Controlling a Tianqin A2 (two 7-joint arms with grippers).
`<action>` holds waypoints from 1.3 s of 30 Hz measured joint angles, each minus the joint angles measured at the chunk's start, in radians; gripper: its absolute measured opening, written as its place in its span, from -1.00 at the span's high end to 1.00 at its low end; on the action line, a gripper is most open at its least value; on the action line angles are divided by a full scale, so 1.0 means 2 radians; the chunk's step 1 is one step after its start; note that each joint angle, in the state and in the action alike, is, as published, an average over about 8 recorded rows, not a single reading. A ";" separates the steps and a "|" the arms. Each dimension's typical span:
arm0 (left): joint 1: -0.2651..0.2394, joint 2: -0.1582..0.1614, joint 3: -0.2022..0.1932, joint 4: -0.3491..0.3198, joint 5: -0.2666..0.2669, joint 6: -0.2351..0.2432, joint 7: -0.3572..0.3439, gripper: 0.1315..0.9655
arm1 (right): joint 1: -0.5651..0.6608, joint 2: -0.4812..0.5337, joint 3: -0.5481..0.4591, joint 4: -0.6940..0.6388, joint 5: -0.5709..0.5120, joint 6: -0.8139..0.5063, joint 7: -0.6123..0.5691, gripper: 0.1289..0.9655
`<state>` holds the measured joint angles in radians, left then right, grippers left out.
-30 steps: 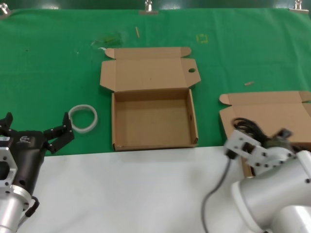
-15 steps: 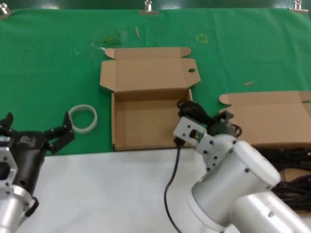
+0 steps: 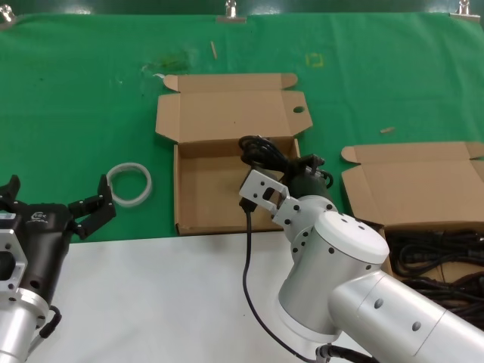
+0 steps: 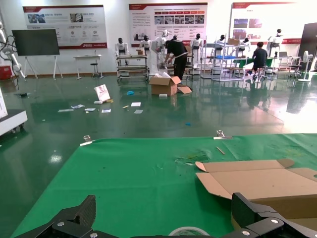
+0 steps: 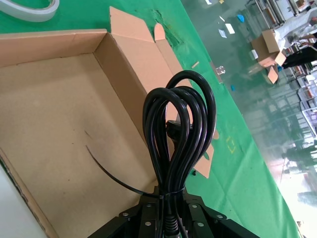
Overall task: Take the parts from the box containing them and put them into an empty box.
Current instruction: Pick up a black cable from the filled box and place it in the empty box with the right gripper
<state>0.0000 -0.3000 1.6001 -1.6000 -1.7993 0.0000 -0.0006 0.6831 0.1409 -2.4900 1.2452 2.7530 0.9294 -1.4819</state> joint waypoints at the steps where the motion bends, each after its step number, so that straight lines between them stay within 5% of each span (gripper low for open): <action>1: 0.000 0.000 0.000 0.000 0.000 0.000 0.000 -1.00 | 0.002 0.000 -0.002 -0.003 0.000 -0.003 0.003 0.81; 39: 0.000 0.000 0.000 0.000 0.000 0.000 0.000 -1.00 | 0.013 0.002 -0.052 -0.030 0.000 -0.088 0.138 0.81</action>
<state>0.0000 -0.3001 1.6001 -1.6000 -1.7991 -0.0001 -0.0009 0.7082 0.1443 -2.5948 1.1850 2.7530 0.7525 -1.2051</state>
